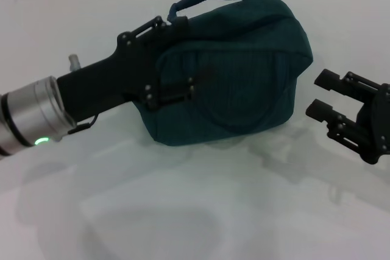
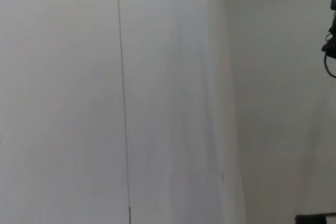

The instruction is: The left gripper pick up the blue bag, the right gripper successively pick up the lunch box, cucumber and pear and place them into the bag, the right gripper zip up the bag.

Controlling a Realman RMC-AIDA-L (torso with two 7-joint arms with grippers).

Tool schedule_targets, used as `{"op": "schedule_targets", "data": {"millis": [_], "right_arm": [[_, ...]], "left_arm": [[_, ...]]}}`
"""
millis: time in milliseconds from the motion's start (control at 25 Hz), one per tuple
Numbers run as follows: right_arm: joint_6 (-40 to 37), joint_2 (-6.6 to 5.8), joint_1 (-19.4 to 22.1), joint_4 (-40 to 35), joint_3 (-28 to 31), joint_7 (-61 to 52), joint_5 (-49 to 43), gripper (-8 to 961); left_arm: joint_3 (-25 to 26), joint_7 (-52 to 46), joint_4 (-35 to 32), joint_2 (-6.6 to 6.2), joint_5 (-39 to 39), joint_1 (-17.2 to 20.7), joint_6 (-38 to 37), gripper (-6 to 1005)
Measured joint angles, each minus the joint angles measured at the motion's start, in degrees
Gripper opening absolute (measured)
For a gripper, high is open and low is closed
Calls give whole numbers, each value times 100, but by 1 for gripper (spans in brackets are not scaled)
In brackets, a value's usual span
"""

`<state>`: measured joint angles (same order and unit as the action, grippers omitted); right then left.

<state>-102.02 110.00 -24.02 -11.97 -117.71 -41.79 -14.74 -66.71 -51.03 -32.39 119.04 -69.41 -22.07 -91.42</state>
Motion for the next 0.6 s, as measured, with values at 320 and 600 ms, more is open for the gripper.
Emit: {"op": "schedule_targets", "data": {"millis": [320,600], "right_arm": [[263,125,-117,2,4,33,-3,518],[281,171,-75,2,3,82,-12,520]], "left_arm": [[12,273,173,14,-4,144,-10,841],[-52,662,336,34,-79,236,-29,838]]}}
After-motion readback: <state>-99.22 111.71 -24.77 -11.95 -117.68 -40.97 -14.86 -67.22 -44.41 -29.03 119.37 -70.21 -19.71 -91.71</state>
